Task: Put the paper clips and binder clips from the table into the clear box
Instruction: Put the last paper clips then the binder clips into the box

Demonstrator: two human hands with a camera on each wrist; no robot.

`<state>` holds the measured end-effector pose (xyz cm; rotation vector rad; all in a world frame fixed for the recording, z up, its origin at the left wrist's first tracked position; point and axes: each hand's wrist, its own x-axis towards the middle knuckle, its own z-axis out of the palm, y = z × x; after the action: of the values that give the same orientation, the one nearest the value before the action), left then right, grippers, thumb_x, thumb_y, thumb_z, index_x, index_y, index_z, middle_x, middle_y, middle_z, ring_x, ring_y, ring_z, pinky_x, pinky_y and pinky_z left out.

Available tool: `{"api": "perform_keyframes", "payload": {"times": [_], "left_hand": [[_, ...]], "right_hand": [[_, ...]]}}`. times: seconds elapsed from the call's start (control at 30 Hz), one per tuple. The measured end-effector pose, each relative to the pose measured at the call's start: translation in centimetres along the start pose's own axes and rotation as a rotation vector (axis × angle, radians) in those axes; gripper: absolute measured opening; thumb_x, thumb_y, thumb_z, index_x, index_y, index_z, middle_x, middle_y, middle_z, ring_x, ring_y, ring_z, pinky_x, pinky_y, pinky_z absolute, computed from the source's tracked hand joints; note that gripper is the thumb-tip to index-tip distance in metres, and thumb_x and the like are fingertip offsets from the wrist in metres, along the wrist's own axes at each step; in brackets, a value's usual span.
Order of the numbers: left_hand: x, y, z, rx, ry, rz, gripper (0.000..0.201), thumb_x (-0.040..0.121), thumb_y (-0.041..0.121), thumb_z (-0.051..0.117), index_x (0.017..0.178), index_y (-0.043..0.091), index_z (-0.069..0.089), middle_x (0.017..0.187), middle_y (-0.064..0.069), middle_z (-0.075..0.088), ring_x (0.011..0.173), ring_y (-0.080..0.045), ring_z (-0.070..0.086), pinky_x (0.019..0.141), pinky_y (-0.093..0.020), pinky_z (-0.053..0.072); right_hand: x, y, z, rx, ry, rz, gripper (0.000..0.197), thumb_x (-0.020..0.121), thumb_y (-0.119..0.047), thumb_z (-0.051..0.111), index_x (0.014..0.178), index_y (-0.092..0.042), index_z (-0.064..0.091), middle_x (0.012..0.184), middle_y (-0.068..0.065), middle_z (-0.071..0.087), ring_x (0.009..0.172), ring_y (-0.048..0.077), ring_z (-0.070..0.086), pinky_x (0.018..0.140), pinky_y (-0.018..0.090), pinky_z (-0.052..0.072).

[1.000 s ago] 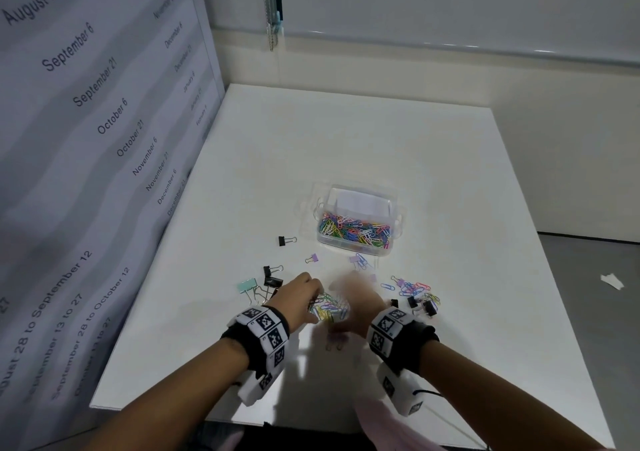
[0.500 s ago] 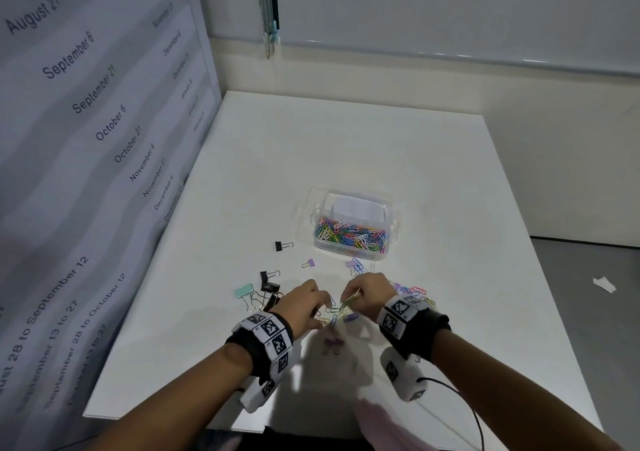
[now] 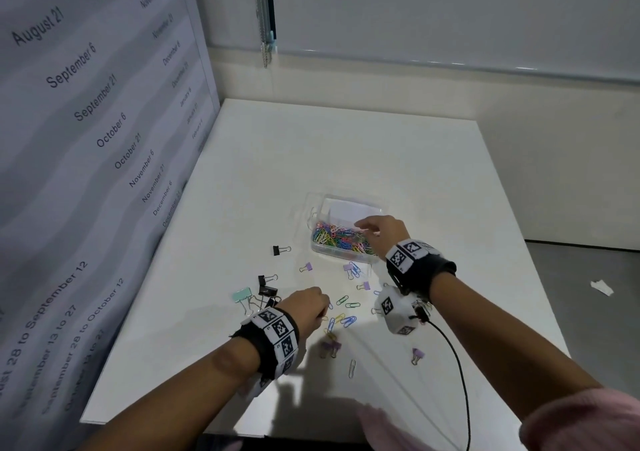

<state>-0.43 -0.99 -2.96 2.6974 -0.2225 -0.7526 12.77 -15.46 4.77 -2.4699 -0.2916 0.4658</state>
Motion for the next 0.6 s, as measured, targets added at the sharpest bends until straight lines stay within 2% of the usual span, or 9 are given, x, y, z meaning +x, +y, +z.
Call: {"api": "perform_keyframes", "payload": {"times": [0.07, 0.17, 0.23, 0.3, 0.33, 0.4, 0.47, 0.53, 0.6], "left_hand": [[0.0, 0.2, 0.0, 0.025, -0.014, -0.011, 0.017, 0.087, 0.009, 0.049, 0.101, 0.005, 0.057, 0.118, -0.014, 0.053, 0.102, -0.035, 0.058, 0.089, -0.04, 0.047], [0.4, 0.3, -0.1, 0.036, -0.05, -0.025, 0.018, 0.086, 0.007, 0.05, 0.102, 0.004, 0.058, 0.118, -0.015, 0.053, 0.101, -0.035, 0.059, 0.087, -0.039, 0.047], [0.6, 0.3, -0.2, 0.03, -0.066, -0.02, 0.02, 0.085, 0.005, 0.05, 0.103, 0.004, 0.059, 0.119, -0.016, 0.054, 0.1, -0.035, 0.059, 0.088, -0.038, 0.047], [0.8, 0.4, -0.2, 0.022, -0.073, -0.015, 0.022, 0.084, 0.002, 0.05, 0.105, 0.003, 0.059, 0.119, -0.016, 0.054, 0.102, -0.035, 0.06, 0.089, -0.038, 0.048], [0.8, 0.4, -0.3, 0.018, -0.071, -0.015, 0.023, 0.084, 0.002, 0.05, 0.104, 0.003, 0.06, 0.119, -0.016, 0.054, 0.102, -0.035, 0.06, 0.09, -0.038, 0.048], [0.7, 0.4, -0.4, 0.008, -0.055, -0.01, 0.021, 0.084, 0.002, 0.049, 0.103, 0.003, 0.06, 0.118, -0.016, 0.056, 0.102, -0.035, 0.06, 0.09, -0.038, 0.047], [0.4, 0.2, -0.4, -0.008, -0.018, 0.001, 0.018, 0.086, 0.006, 0.052, 0.102, 0.002, 0.058, 0.114, -0.017, 0.057, 0.102, -0.035, 0.058, 0.089, -0.039, 0.045], [0.1, 0.0, -0.3, -0.061, 0.049, -0.005, 0.018, 0.086, 0.01, 0.057, 0.103, 0.005, 0.055, 0.11, -0.015, 0.059, 0.102, -0.032, 0.057, 0.087, -0.037, 0.043], [-0.1, -0.2, -0.2, -0.155, 0.1, -0.035, 0.027, 0.084, 0.014, 0.062, 0.108, 0.006, 0.052, 0.108, -0.013, 0.058, 0.1, -0.029, 0.055, 0.085, -0.035, 0.041]], "right_hand": [[-0.7, 0.4, 0.0, -0.024, -0.001, -0.023, 0.035, 0.089, 0.0, 0.044, 0.111, -0.016, 0.065, 0.121, 0.004, 0.065, 0.098, 0.02, 0.061, 0.081, 0.018, 0.04], [-2.3, 1.4, 0.5, -0.028, -0.022, -0.049, 0.031, 0.088, -0.001, 0.046, 0.105, -0.014, 0.067, 0.115, 0.006, 0.067, 0.087, 0.016, 0.059, 0.081, 0.023, 0.047], [-3.7, 2.5, 1.5, -0.109, -0.115, -0.086, 0.024, 0.086, -0.005, 0.051, 0.1, -0.015, 0.068, 0.111, 0.005, 0.068, 0.08, 0.012, 0.057, 0.078, 0.021, 0.048], [-4.9, 3.6, 2.7, -0.235, -0.276, -0.135, 0.023, 0.081, -0.009, 0.059, 0.102, -0.014, 0.066, 0.111, 0.006, 0.066, 0.08, 0.01, 0.051, 0.082, 0.021, 0.046], [-5.4, 3.9, 3.4, -0.292, -0.359, -0.153, 0.03, 0.079, -0.014, 0.064, 0.109, -0.014, 0.063, 0.115, 0.007, 0.062, 0.085, 0.011, 0.05, 0.088, 0.024, 0.045], [-6.3, 4.5, 5.2, -0.352, -0.465, -0.166, 0.061, 0.073, -0.025, 0.074, 0.128, -0.014, 0.048, 0.125, 0.008, 0.049, 0.103, 0.019, 0.05, 0.096, 0.028, 0.04], [-7.0, 4.7, 6.9, -0.334, -0.447, -0.208, 0.087, 0.066, -0.03, 0.08, 0.138, -0.012, 0.035, 0.13, 0.013, 0.04, 0.115, 0.027, 0.046, 0.099, 0.032, 0.038], [-7.4, 4.8, 8.2, -0.269, -0.385, -0.256, 0.094, 0.061, -0.032, 0.083, 0.138, -0.008, 0.034, 0.128, 0.017, 0.04, 0.113, 0.029, 0.047, 0.096, 0.032, 0.04], [-7.2, 4.8, 8.9, -0.177, -0.347, -0.247, 0.089, 0.06, -0.032, 0.084, 0.134, -0.009, 0.041, 0.123, 0.017, 0.044, 0.11, 0.027, 0.049, 0.089, 0.027, 0.04]]}}
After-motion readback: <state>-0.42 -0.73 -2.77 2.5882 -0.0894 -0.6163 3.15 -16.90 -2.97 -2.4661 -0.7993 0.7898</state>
